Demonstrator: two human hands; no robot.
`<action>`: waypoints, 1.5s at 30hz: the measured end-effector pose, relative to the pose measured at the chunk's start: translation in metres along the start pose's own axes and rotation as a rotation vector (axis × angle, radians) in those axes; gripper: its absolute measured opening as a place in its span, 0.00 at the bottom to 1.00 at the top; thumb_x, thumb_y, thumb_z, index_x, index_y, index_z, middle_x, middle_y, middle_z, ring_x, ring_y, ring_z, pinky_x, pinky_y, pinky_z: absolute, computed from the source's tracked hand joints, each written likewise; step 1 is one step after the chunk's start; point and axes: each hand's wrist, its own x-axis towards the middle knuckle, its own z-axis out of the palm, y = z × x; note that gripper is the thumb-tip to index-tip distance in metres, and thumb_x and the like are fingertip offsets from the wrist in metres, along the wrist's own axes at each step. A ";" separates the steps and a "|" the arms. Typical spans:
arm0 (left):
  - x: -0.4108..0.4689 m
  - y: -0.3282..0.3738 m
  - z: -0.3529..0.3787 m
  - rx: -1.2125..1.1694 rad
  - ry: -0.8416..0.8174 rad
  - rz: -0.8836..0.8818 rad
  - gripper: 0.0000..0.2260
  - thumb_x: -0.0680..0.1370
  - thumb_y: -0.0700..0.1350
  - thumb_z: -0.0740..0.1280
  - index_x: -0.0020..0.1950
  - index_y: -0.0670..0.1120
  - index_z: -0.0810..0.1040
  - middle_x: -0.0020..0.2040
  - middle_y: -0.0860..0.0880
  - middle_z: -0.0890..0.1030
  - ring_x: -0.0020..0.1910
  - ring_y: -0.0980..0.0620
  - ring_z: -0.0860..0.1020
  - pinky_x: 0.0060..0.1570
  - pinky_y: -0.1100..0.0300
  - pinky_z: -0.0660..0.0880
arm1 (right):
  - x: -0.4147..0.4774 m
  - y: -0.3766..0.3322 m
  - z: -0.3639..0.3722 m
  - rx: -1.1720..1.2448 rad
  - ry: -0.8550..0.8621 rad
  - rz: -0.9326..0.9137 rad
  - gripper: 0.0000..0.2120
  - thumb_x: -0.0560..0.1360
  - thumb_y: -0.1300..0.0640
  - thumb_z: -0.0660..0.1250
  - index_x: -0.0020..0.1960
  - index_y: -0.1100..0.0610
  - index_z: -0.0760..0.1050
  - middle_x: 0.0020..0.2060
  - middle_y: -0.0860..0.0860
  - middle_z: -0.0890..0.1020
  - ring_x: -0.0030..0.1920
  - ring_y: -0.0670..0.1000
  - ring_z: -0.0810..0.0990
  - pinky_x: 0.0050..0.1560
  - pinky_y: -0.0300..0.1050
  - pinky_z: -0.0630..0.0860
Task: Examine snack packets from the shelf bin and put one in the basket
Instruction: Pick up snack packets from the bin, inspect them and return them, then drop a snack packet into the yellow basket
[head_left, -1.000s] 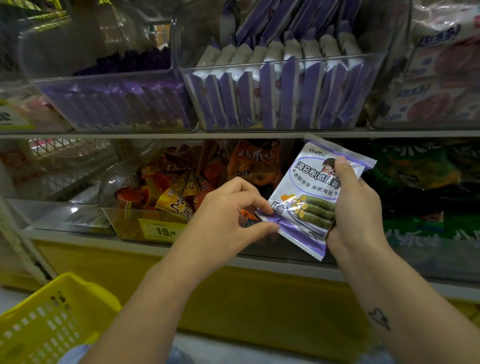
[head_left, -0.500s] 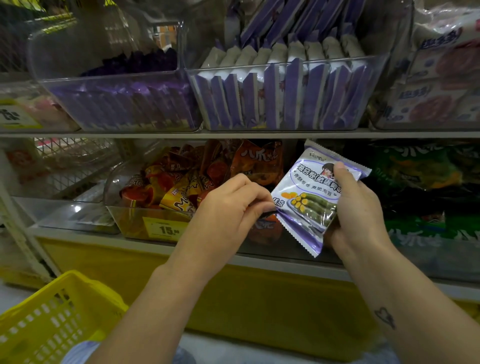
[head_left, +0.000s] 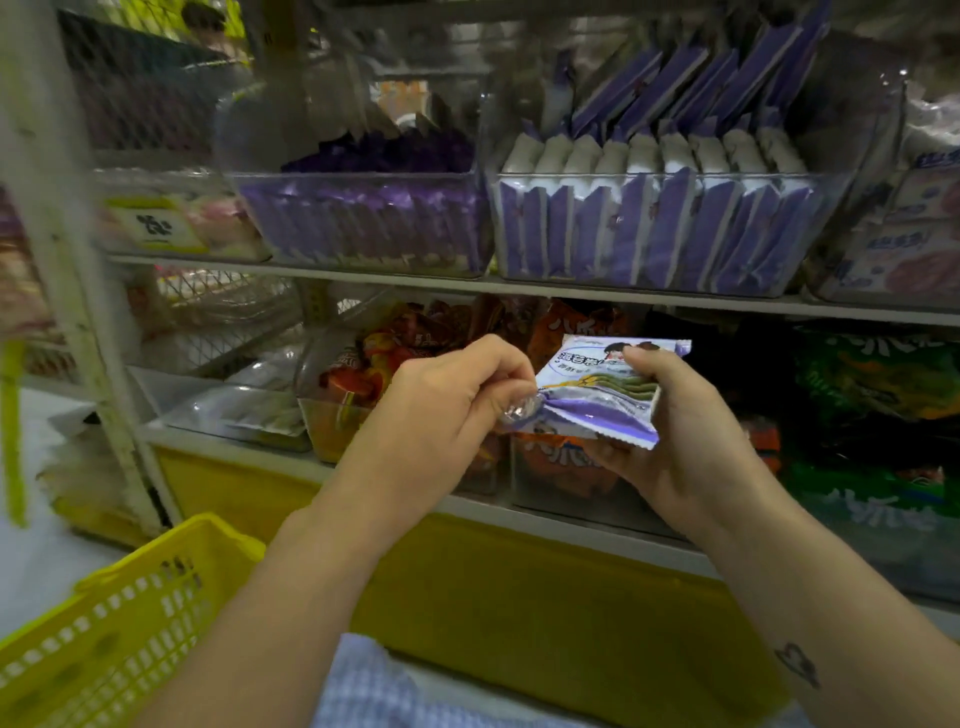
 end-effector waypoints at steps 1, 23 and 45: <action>-0.006 -0.003 -0.011 0.008 0.006 -0.006 0.05 0.79 0.41 0.65 0.45 0.51 0.76 0.34 0.61 0.76 0.35 0.64 0.75 0.34 0.73 0.68 | -0.001 0.004 0.009 -0.009 -0.020 0.019 0.14 0.79 0.54 0.60 0.59 0.61 0.76 0.46 0.57 0.86 0.40 0.53 0.86 0.31 0.42 0.79; -0.221 -0.142 -0.143 0.379 -0.032 -0.416 0.17 0.72 0.44 0.73 0.62 0.46 0.80 0.60 0.51 0.81 0.64 0.52 0.76 0.63 0.59 0.71 | 0.057 0.235 0.198 -0.572 -0.427 0.585 0.12 0.80 0.52 0.63 0.44 0.58 0.78 0.33 0.53 0.83 0.29 0.49 0.81 0.30 0.41 0.78; -0.380 -0.299 -0.006 0.693 -0.848 -0.988 0.23 0.81 0.55 0.61 0.75 0.56 0.64 0.67 0.50 0.73 0.60 0.47 0.77 0.52 0.54 0.74 | 0.160 0.347 0.060 -2.065 -1.084 0.241 0.25 0.76 0.61 0.64 0.70 0.62 0.59 0.64 0.62 0.75 0.64 0.60 0.75 0.56 0.47 0.72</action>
